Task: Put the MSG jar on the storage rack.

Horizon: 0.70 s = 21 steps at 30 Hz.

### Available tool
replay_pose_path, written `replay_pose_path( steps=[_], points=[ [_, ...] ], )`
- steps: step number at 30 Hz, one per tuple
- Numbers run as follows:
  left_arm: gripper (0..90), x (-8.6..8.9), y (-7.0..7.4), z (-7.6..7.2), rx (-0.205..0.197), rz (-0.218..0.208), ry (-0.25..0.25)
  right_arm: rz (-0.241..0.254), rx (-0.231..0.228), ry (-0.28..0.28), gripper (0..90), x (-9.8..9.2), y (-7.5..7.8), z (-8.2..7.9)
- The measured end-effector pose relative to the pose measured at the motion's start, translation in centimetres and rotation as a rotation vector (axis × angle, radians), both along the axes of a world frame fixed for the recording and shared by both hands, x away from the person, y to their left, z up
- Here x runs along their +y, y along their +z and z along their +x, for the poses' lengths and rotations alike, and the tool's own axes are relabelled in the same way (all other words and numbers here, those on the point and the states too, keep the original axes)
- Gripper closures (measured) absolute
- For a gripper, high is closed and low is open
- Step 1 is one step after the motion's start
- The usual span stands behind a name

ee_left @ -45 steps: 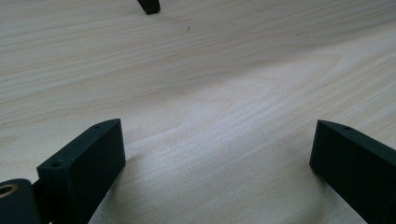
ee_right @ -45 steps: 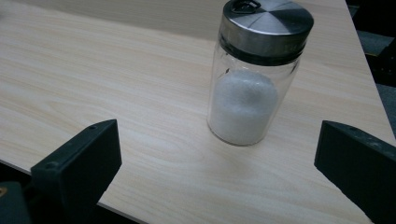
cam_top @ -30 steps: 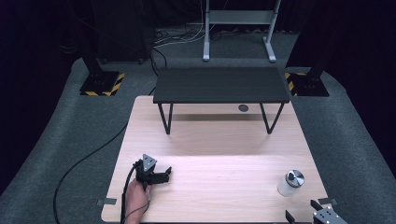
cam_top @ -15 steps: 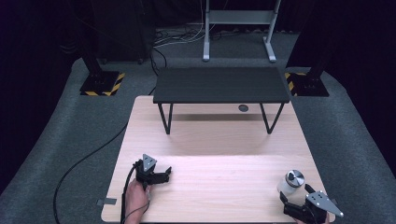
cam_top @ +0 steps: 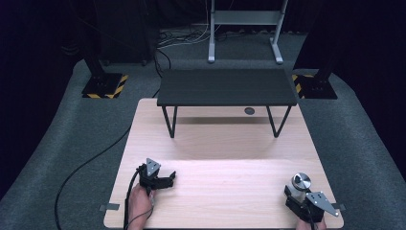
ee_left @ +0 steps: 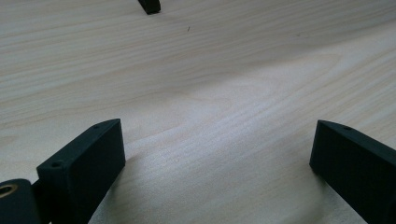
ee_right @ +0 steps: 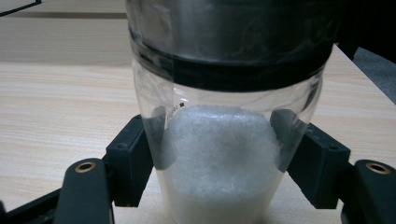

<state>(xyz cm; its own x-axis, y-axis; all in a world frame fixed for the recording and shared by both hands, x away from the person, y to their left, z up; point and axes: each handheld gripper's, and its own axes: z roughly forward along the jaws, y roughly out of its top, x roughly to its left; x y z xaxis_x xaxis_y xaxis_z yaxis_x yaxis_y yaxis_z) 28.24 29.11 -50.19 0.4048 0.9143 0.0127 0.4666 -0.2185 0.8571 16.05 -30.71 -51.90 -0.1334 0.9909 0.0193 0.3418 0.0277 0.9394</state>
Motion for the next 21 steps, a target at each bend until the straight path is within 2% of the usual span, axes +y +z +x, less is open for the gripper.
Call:
replay_pose_path(
  steps=[5,11,21],
  points=[
    [3.3,0.0,0.0,0.0,0.000,0.000,0.000,-0.006,0.004,0.007,29.9,0.0,0.2,-0.1],
    [1.7,-0.2,0.0,-0.1,0.003,0.001,0.022,0.002,0.008,0.019,29.9,-0.1,0.5,-0.3],
    [1.7,-0.2,0.0,-0.1,0.003,0.001,0.022,-0.010,0.020,0.047,29.9,-0.5,2.5,-0.1]
  ],
)
